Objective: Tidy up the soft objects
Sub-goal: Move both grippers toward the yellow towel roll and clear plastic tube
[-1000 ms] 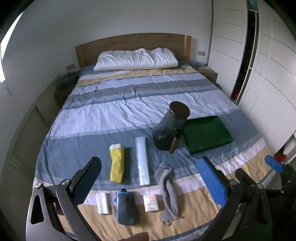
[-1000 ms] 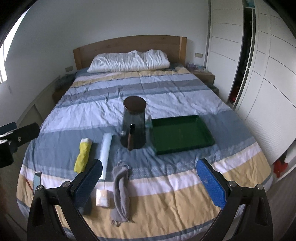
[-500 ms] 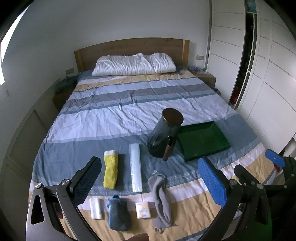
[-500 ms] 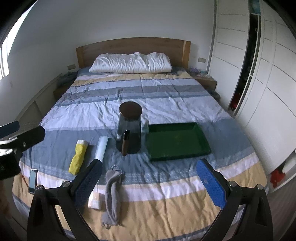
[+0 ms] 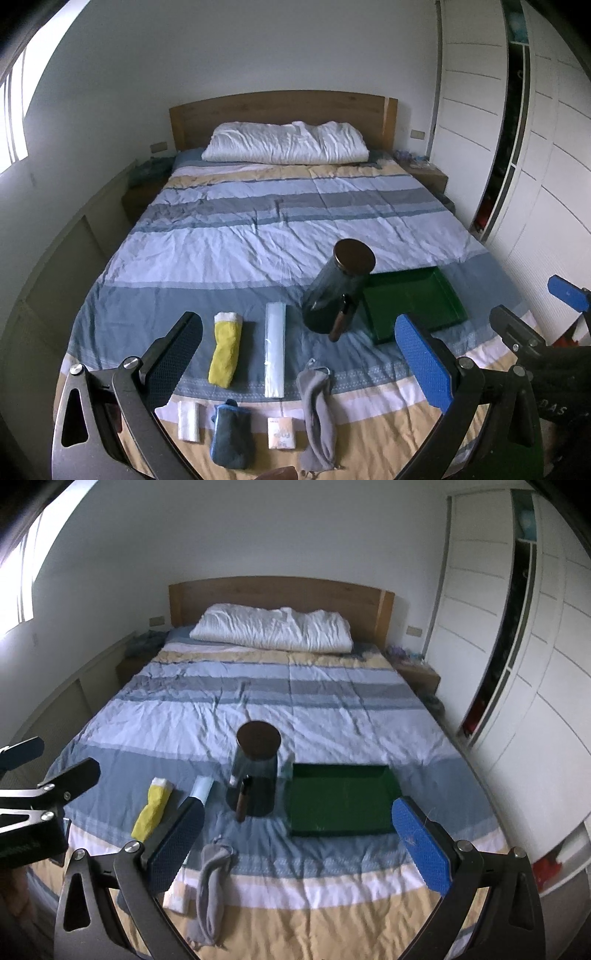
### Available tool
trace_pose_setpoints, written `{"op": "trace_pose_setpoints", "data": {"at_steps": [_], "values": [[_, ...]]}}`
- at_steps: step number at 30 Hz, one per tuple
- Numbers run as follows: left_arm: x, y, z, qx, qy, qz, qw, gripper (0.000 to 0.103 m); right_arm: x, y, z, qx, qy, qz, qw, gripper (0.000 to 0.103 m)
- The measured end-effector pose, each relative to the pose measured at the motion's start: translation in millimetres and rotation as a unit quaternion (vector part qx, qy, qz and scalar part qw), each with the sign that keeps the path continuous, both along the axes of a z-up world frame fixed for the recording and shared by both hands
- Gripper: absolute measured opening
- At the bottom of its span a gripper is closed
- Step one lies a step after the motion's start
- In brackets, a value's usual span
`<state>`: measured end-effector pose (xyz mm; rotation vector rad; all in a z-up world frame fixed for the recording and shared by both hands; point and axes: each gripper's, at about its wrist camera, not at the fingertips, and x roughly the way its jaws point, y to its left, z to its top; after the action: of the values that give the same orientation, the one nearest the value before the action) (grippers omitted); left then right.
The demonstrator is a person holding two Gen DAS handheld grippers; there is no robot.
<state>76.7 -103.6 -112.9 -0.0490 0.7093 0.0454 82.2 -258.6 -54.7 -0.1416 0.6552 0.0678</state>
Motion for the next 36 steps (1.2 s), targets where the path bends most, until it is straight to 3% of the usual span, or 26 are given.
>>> {"op": "trace_pose_setpoints", "data": {"at_steps": [18,36], "values": [[-8.5,27.5,-17.8,0.009,0.024,0.037,0.999,0.102,5.8,12.3,-6.5,-0.007,0.012,0.035,0.999,0.103],[-12.2,83.4,-41.9,0.013,0.044,0.067,0.9967,0.102,16.0,60.1,-28.0,-0.01,0.032,0.07,0.997,0.103]]}}
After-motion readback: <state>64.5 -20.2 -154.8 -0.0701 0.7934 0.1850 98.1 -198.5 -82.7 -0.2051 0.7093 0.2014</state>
